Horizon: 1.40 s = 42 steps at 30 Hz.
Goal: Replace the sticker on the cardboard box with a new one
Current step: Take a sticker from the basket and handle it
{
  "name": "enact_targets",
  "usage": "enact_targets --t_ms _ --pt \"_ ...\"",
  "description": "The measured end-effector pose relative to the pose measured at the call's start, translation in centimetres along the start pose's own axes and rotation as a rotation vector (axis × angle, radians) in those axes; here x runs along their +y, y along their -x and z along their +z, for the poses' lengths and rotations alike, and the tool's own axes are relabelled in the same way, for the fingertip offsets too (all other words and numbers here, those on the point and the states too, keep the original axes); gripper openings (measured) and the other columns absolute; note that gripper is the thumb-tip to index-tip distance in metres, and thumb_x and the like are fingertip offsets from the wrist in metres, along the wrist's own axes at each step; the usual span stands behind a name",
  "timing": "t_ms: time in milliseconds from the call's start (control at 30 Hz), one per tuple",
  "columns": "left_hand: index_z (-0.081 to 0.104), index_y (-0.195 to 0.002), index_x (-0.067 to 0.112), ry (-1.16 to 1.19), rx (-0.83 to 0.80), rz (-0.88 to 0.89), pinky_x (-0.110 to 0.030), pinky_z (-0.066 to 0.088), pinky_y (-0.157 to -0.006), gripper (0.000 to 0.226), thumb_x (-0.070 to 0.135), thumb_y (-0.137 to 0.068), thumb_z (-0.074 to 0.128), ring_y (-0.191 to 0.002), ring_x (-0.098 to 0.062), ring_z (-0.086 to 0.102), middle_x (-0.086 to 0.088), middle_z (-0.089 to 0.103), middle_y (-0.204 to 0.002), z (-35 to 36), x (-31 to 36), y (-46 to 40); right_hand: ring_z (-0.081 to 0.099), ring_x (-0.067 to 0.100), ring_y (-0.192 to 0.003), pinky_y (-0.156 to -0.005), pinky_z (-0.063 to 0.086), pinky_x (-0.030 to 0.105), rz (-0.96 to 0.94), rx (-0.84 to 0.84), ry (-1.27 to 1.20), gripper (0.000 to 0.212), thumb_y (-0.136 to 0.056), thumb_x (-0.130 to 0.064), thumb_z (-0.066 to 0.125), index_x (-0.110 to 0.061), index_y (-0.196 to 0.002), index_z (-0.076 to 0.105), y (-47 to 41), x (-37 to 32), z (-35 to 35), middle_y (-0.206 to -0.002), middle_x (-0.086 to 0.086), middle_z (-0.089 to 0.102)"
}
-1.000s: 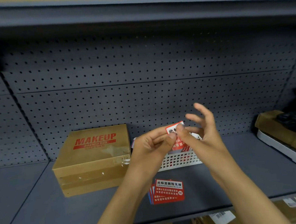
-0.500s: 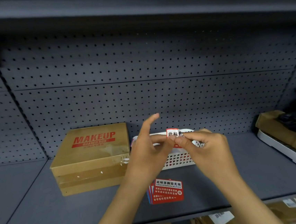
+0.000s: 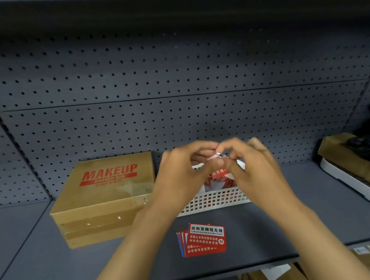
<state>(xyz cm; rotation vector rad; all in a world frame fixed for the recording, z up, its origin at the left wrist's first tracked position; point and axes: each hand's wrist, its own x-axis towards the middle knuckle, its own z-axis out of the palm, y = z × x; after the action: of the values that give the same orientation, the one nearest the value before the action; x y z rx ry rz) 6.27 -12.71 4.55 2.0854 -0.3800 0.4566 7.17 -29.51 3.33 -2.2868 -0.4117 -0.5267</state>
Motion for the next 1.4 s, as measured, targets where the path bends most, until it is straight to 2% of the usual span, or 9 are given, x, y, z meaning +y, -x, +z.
enact_targets --t_ms 100,200,400,533,800,967,1100,1300,1400 --pt "0.081 -0.089 0.024 0.123 0.071 -0.076 -0.006 0.052 -0.072 0.007 0.022 -0.081 0.081 -0.072 0.006 0.071 0.017 0.075 -0.076 0.2 -1.2 -1.5 0.057 0.013 -0.099 -0.078 0.046 0.035 0.072 -0.089 -0.053 0.033 -0.087 -0.04 0.071 -0.043 -0.107 0.045 -1.5 0.7 -0.4 -0.076 -0.013 0.071" --pt "0.077 -0.097 0.031 0.054 0.093 -0.118 -0.004 0.049 -0.071 0.013 0.025 -0.085 0.077 -0.075 0.004 0.07 0.014 0.075 -0.077 0.9 -3.0 -2.7 0.059 -0.005 -0.089 -0.072 0.038 0.022 0.099 -0.124 -0.069 0.016 -0.086 -0.033 0.075 -0.041 -0.092 0.062 -3.0 2.2 0.4 -0.078 -0.021 0.072" --pt "0.068 -0.123 0.027 -0.49 -0.062 -0.096 -0.042 0.057 -0.085 0.03 0.024 -0.099 0.05 -0.103 -0.029 0.071 -0.005 0.077 -0.111 4.3 -8.1 -4.3 0.068 -0.006 -0.081 -0.071 0.045 0.008 0.228 -0.194 -0.154 0.009 -0.088 -0.025 0.073 -0.034 -0.089 0.074 -5.1 6.0 4.7 -0.084 -0.015 0.075" --pt "0.065 -0.127 0.027 -0.666 -0.227 -0.08 -0.044 0.054 -0.093 0.043 0.03 -0.094 0.037 -0.115 -0.032 0.062 -0.007 0.074 -0.118 4.6 -9.8 -3.8 0.071 -0.001 -0.09 -0.085 0.058 0.029 0.182 -0.236 -0.041 0.025 -0.09 -0.031 0.069 -0.055 -0.083 0.07 -5.3 8.0 6.5 -0.092 -0.021 0.077" --pt "0.059 -0.138 0.026 -0.614 -0.318 -0.182 -0.038 0.026 -0.12 0.038 0.024 -0.102 0.044 -0.145 -0.032 0.029 -0.009 0.034 -0.157 4.6 -10.6 -3.4 0.062 0.013 -0.104 -0.086 0.051 0.029 0.141 -0.143 0.073 0.016 -0.093 -0.024 0.066 -0.029 -0.102 0.078 -4.2 8.8 7.2 -0.095 -0.011 0.074" --pt "0.059 -0.137 0.027 -0.444 0.025 0.007 -0.04 0.051 -0.103 0.047 0.009 -0.094 0.056 -0.128 -0.026 0.054 -0.004 0.053 -0.141 3.6 -9.8 -2.3 0.065 0.012 -0.09 -0.075 0.054 0.028 -0.078 0.121 0.056 0.014 -0.091 -0.021 0.066 -0.023 -0.1 0.077 -0.4 6.3 5.2 -0.094 -0.01 0.076" --pt "0.067 -0.126 0.02 -0.362 0.189 0.112 -0.027 0.055 -0.086 0.041 0.001 -0.091 0.057 -0.105 -0.013 0.063 0.0 0.062 -0.123 2.5 -8.4 -1.0 0.057 -0.009 -0.07 -0.062 0.05 0.013 -0.133 -0.045 0.061 0.013 -0.089 -0.025 0.063 -0.027 -0.096 0.074 4.7 4.5 6.3 -0.088 -0.016 0.071" --pt "0.073 -0.111 0.014 -0.312 0.264 0.179 -0.028 0.055 -0.068 0.032 -0.002 -0.09 0.056 -0.084 -0.01 0.062 -0.001 0.064 -0.104 2.1 -7.7 2.9 0.05 0.016 -0.127 -0.101 0.046 0.033 0.024 -0.441 0.286 0.044 -0.093 -0.048 0.056 -0.027 -0.132 0.06 6.9 5.4 10.2 -0.133 -0.005 0.06" --pt "0.075 -0.101 0.011 -0.307 0.243 0.203 -0.015 0.044 -0.06 0.026 -0.003 -0.088 0.057 -0.073 -0.001 0.051 -0.002 0.067 -0.1 2.6 -8.3 6.0 0.041 0.019 -0.131 -0.106 0.04 0.033 0.025 -0.498 0.375 0.053 -0.091 -0.055 0.053 -0.024 -0.134 0.058 6.5 6.3 11.1 -0.137 -0.002 0.055"
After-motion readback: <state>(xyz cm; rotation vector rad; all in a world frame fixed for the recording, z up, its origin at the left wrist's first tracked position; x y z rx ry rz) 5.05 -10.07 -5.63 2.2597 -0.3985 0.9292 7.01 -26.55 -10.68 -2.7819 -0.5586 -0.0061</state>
